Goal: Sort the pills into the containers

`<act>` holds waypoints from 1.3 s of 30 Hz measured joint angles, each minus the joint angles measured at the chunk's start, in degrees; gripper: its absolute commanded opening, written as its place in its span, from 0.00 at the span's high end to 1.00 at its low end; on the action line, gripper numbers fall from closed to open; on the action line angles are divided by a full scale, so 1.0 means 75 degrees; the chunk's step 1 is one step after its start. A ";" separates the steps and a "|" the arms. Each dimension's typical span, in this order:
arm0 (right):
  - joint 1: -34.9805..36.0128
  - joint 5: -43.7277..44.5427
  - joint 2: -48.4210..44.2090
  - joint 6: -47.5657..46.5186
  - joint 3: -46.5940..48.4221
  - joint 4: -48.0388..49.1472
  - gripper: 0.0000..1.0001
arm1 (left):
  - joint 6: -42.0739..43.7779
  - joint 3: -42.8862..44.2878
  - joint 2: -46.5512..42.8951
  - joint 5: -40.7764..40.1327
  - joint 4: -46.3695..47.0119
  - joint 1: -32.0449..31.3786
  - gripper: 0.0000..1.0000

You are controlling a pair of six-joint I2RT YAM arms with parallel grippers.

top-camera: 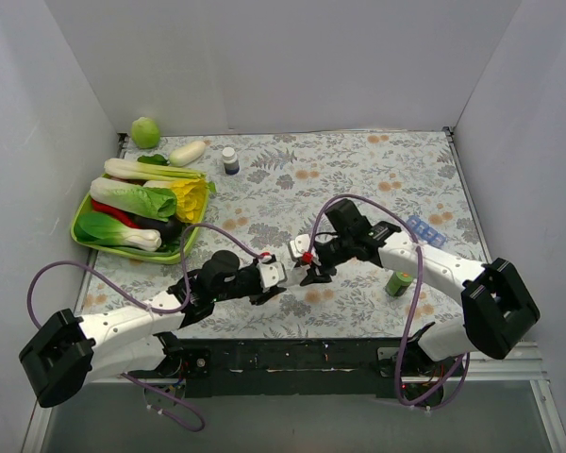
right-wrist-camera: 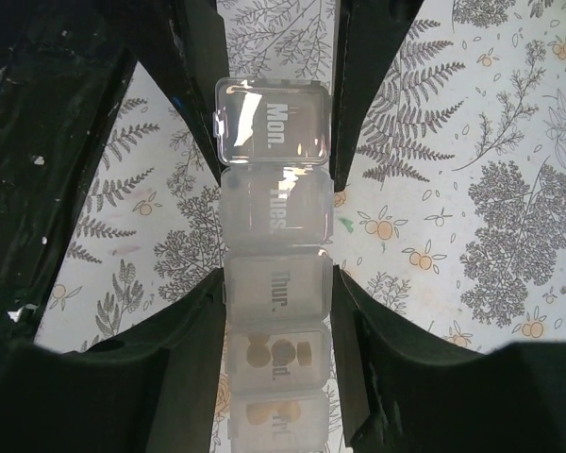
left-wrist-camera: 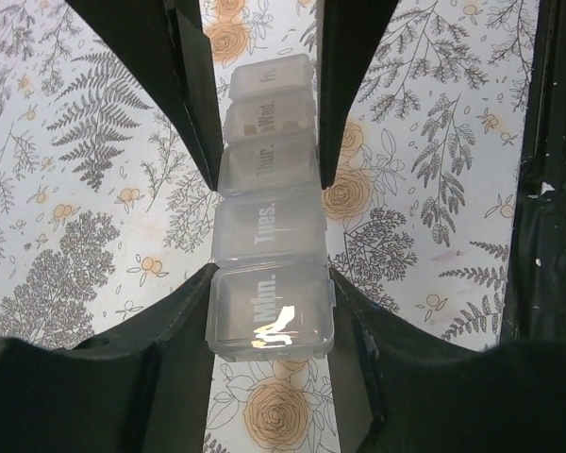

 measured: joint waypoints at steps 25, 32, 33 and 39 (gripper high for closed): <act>-0.1253 -0.1597 0.0697 0.1568 0.0851 -0.0533 0.31 | 0.0906 -0.0006 -0.0093 -0.0003 -0.0717 -0.0035 1.00; -0.0458 -0.1166 0.0545 0.0790 0.0734 -0.0822 0.17 | 0.0586 -0.0006 -0.0090 0.0000 -0.0635 -0.0035 1.00; -0.0306 -0.1072 0.0501 0.0723 0.0688 -0.0845 0.17 | 0.0536 -0.0006 -0.0085 0.0000 -0.0627 -0.0035 1.00; -0.0058 -0.0495 0.0475 0.0533 0.0600 -0.0813 0.16 | 0.0175 -0.0006 -0.0020 0.0026 -0.0592 -0.0035 1.00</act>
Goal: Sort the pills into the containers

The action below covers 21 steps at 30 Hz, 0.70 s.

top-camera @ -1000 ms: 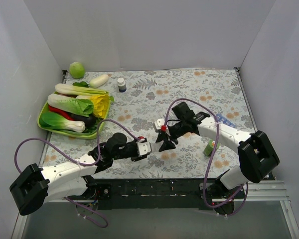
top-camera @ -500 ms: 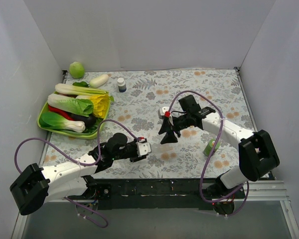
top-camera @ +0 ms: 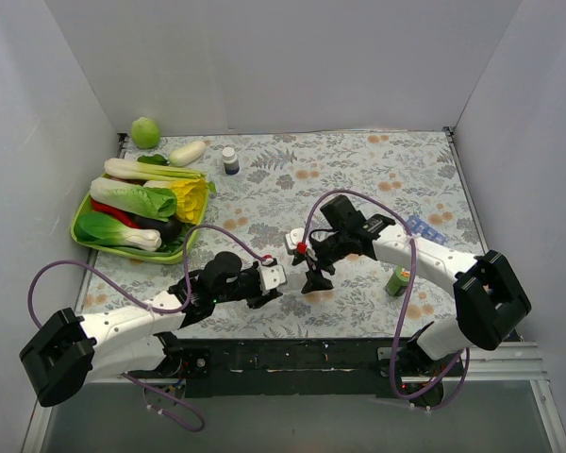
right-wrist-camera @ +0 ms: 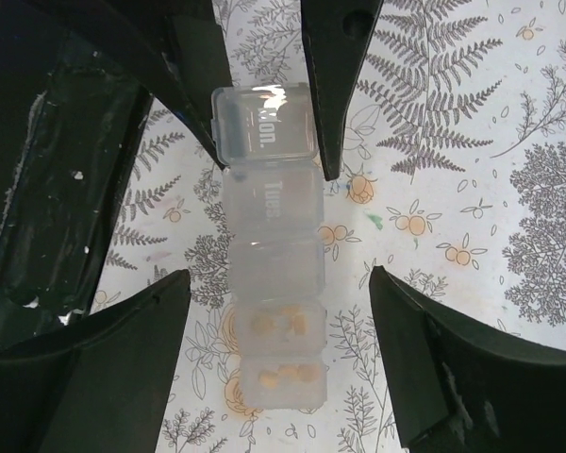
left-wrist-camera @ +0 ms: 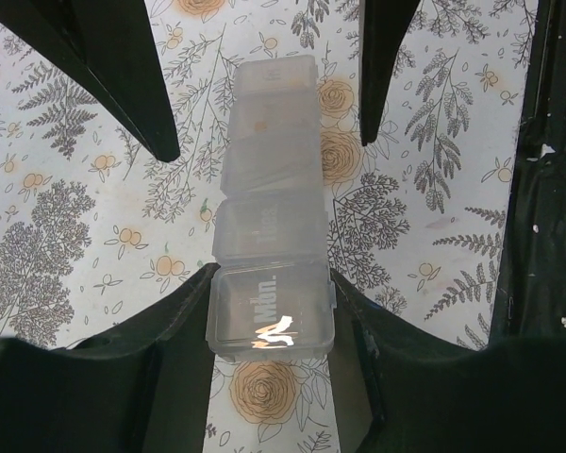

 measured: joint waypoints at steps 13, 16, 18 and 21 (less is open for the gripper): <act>0.0085 0.0708 0.0000 0.0271 -0.0114 0.0335 0.39 | -0.0283 0.0000 0.0017 0.0085 0.0099 0.0000 1.00; -0.0079 0.0545 0.0000 0.0431 -0.0093 0.0300 0.43 | -0.0245 0.0000 0.0017 0.0047 0.0096 0.0017 1.00; -0.0242 0.0449 0.0003 0.0542 -0.0050 0.0297 0.45 | -0.0216 0.0000 0.0020 0.0026 0.0052 0.0020 1.00; -0.0434 0.0373 0.0003 0.0758 0.0035 0.0367 0.49 | -0.0166 0.0000 0.0023 0.0029 -0.0003 0.0023 1.00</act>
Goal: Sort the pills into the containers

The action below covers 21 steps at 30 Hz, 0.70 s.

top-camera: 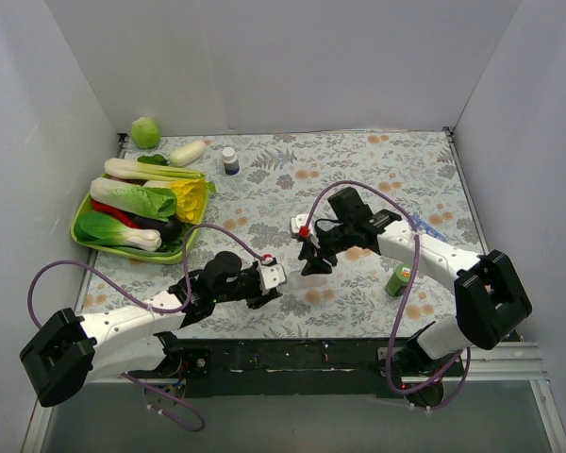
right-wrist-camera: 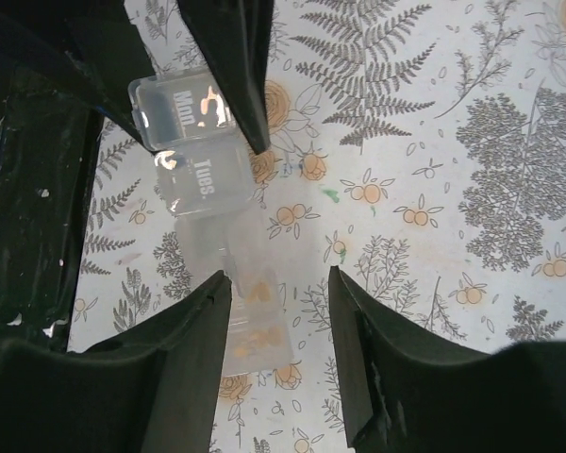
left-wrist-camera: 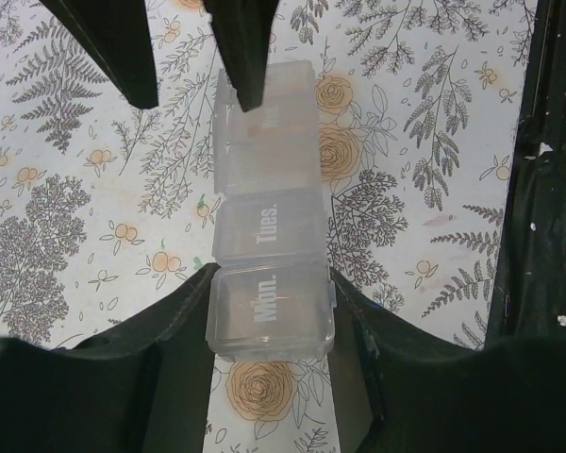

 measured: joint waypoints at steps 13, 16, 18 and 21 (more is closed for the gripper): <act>-0.0114 0.0163 0.0437 0.1513 0.0029 0.0883 0.62 | 0.0052 0.0000 0.0122 0.0169 0.0090 0.0000 1.00; -0.0114 0.0303 0.0574 0.1818 0.0029 0.1064 0.58 | 0.0050 0.0000 0.0149 0.0169 0.0125 0.0000 1.00; -0.0114 0.0364 0.0606 0.1938 0.0029 0.1122 0.53 | 0.0050 0.0000 0.0204 0.0169 0.0172 0.0000 1.00; -0.0117 0.0434 0.0606 0.2046 0.0029 0.1174 0.39 | 0.0052 0.0000 0.0376 0.0163 0.0318 -0.0003 1.00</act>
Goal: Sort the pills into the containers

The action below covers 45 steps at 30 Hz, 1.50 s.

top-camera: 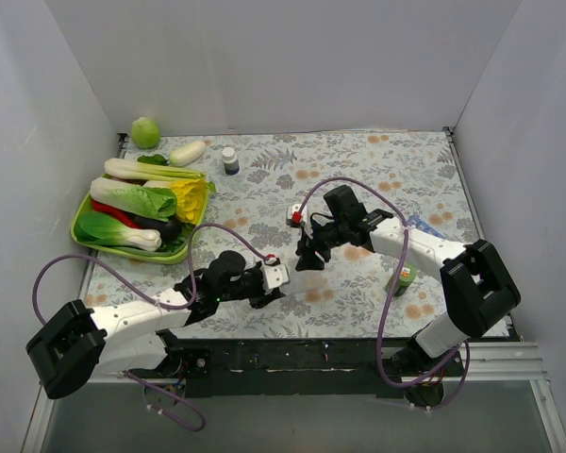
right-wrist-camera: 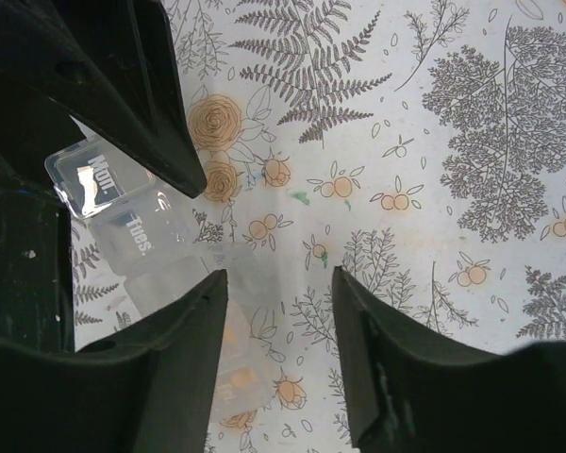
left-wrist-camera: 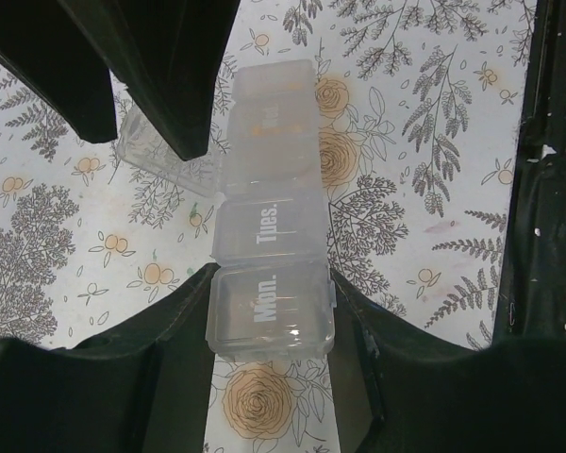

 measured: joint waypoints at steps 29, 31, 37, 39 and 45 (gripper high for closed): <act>-0.2961 0.0181 -0.2518 -0.1804 -0.0064 -0.1816 0.14 | -0.0017 0.0947 0.3378 -0.1005 0.1679 0.0154 0.16; -0.3092 0.0376 -0.2725 -0.1996 -0.0061 -0.2235 0.14 | -0.0143 0.0947 0.3089 -0.1046 0.1448 0.0166 0.10; -0.3672 0.0860 -0.3281 -0.2605 -0.0061 -0.3395 0.13 | -0.0545 0.1020 0.1131 -0.1125 0.0586 0.0198 0.02; -0.3850 0.1000 -0.3456 -0.2792 -0.0061 -0.3768 0.13 | -0.0702 0.1067 0.0321 -0.1125 0.0315 0.0230 0.02; -0.4220 0.1483 -0.3791 -0.3174 -0.0061 -0.4721 0.13 | -0.1107 0.1105 -0.1183 -0.1142 -0.0446 0.0326 0.02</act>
